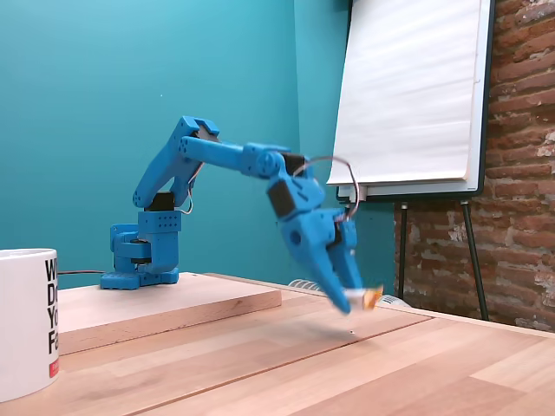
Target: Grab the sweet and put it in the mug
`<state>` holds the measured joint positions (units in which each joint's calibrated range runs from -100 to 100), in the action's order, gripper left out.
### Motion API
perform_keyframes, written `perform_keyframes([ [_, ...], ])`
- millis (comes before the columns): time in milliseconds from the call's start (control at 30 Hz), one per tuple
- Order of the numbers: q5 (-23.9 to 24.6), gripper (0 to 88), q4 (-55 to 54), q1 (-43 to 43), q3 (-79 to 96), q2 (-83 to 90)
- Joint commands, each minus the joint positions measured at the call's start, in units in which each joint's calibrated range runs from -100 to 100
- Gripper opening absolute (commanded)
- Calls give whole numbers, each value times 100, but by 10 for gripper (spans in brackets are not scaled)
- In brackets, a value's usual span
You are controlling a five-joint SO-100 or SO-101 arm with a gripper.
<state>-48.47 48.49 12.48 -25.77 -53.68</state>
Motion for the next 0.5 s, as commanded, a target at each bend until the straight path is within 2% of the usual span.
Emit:
perform_keyframes([
  [0,171,31,13,-202,-474,1530],
  [233,615,31,13,-1096,-393,3371],
  [467,728,32,13,-2635,-393,3698],
])
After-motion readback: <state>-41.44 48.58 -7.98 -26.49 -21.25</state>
